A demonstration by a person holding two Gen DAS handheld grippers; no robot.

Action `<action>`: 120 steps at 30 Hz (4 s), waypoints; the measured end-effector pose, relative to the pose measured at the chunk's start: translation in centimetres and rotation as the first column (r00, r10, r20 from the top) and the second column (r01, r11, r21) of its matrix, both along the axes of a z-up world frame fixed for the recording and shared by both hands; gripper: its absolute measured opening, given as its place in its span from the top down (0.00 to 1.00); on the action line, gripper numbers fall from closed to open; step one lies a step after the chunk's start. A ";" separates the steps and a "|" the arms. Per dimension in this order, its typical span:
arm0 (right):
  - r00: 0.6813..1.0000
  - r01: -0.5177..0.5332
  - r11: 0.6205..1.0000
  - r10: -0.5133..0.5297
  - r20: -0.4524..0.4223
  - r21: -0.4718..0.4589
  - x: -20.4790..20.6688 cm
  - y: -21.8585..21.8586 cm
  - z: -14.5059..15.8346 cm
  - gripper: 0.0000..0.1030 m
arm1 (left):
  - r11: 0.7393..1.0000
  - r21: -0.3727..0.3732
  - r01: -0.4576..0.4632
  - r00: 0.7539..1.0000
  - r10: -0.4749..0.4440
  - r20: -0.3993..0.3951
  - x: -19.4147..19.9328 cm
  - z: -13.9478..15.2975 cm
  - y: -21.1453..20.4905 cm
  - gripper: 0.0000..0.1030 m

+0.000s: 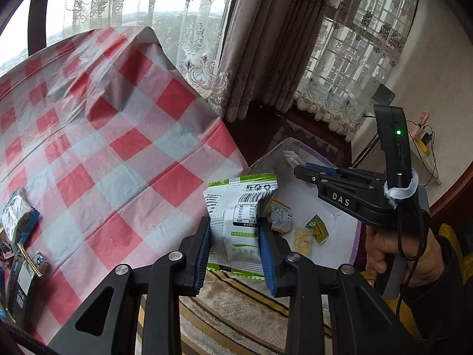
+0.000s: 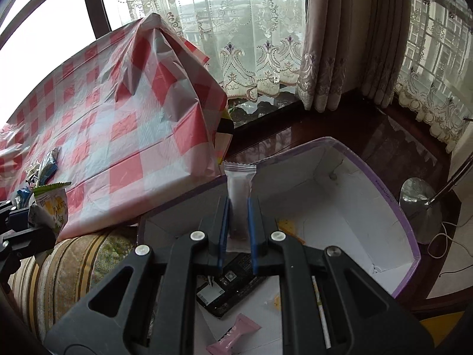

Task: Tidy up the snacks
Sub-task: 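Lift both snacks and carry them to the white box, then open both tools to drop the snacks into the white box, then move both tools back over the remaining snacks on the table, then grasp the blue-printed bean bag with the left tool while the right tool grasps the black chocolate bar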

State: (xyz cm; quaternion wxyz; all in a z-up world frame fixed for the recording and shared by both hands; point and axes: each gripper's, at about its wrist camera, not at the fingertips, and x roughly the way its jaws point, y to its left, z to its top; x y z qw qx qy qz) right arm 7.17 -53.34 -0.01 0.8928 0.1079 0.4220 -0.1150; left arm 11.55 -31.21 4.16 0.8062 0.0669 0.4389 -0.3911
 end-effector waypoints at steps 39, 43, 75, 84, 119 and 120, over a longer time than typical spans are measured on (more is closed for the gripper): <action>0.997 0.069 0.998 -0.069 -0.023 0.001 -2.4 -2.3 0.7 0.51 | 0.989 -0.072 0.132 0.985 -0.139 -0.099 -3.2 -0.1 -3.7 0.46; 1.000 0.009 1.000 -0.009 -0.013 0.002 -1.2 0.2 1.4 0.48 | 0.993 -0.101 0.068 0.991 -0.079 -0.105 -2.0 0.0 -1.6 0.46; 0.853 -0.520 0.854 0.519 -0.052 -0.008 5.4 23.6 2.4 0.34 | 0.846 -0.116 -0.520 0.853 0.507 -0.128 1.4 -1.5 23.1 0.46; 0.751 -0.649 0.760 0.647 -0.130 0.029 6.5 29.7 0.9 0.34 | 0.762 -0.065 -0.645 0.764 0.640 -0.085 2.0 -2.2 29.7 0.46; 0.749 -0.612 0.756 0.648 -0.136 0.229 15.1 40.2 -2.1 0.47 | 0.746 0.139 -0.651 0.751 0.660 -0.023 9.0 -6.6 34.0 0.53; 0.755 -0.608 0.762 0.642 -0.134 0.223 15.3 40.4 -2.0 0.46 | 0.749 0.140 -0.648 0.754 0.657 -0.025 8.8 -6.6 34.0 0.54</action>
